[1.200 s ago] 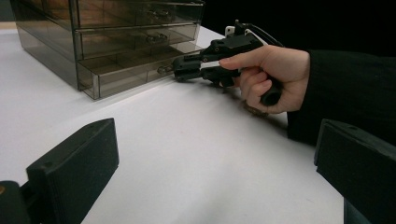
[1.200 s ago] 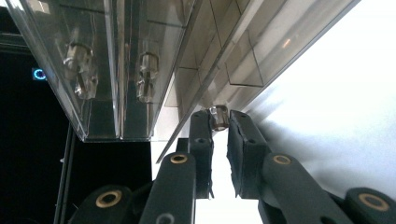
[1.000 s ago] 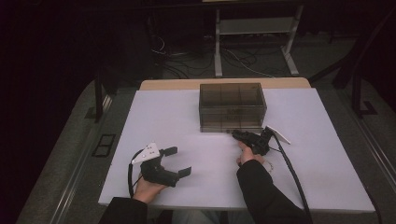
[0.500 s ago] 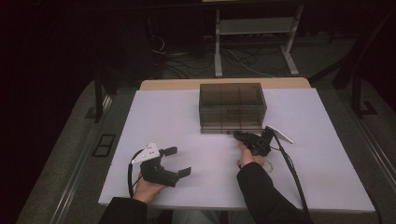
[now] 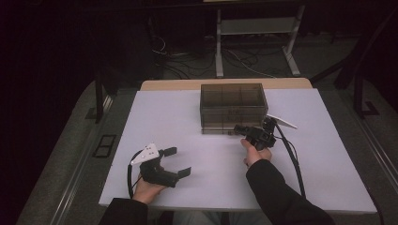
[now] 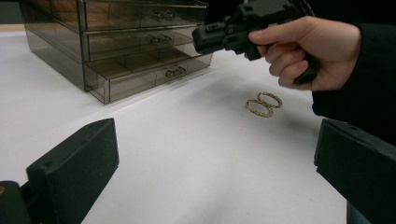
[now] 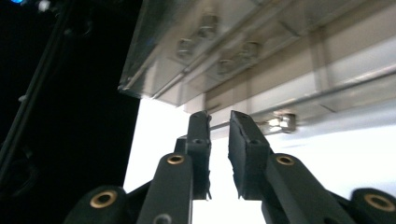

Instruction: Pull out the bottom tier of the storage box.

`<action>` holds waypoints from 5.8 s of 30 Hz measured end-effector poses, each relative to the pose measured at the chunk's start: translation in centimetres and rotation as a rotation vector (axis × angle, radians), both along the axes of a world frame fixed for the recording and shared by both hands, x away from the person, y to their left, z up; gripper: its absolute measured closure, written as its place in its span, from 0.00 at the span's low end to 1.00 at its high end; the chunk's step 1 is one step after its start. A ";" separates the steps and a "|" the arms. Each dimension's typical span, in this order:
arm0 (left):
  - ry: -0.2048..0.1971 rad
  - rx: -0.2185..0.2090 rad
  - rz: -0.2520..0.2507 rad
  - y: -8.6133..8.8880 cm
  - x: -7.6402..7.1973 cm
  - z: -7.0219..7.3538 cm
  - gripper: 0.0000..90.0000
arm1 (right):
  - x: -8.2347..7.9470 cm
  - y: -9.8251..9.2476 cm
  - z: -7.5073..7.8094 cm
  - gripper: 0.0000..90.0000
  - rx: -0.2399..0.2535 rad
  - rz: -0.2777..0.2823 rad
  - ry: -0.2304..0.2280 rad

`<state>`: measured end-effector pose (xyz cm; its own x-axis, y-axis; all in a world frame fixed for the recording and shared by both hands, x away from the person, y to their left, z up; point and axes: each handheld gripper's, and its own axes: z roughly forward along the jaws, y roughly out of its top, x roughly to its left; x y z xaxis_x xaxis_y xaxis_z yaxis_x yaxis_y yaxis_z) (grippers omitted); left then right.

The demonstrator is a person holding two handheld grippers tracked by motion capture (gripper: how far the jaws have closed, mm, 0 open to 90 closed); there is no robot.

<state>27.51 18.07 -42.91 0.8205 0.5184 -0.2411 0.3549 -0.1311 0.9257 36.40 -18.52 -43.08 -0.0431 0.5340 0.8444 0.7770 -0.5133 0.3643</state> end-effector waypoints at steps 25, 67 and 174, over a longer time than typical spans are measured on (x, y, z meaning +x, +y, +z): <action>-0.012 -0.008 0.017 0.2 -0.1 0.1 0.00 | 3.4 0.4 4.1 0.12 -0.419 0.522 -0.115; -0.018 -0.004 0.014 0.4 -0.1 0.1 0.00 | 6.4 1.7 2.4 0.27 -0.682 0.972 -0.473; -0.020 0.007 0.006 0.2 -0.2 0.1 0.00 | 5.7 0.9 -0.2 0.88 -0.648 1.114 -0.431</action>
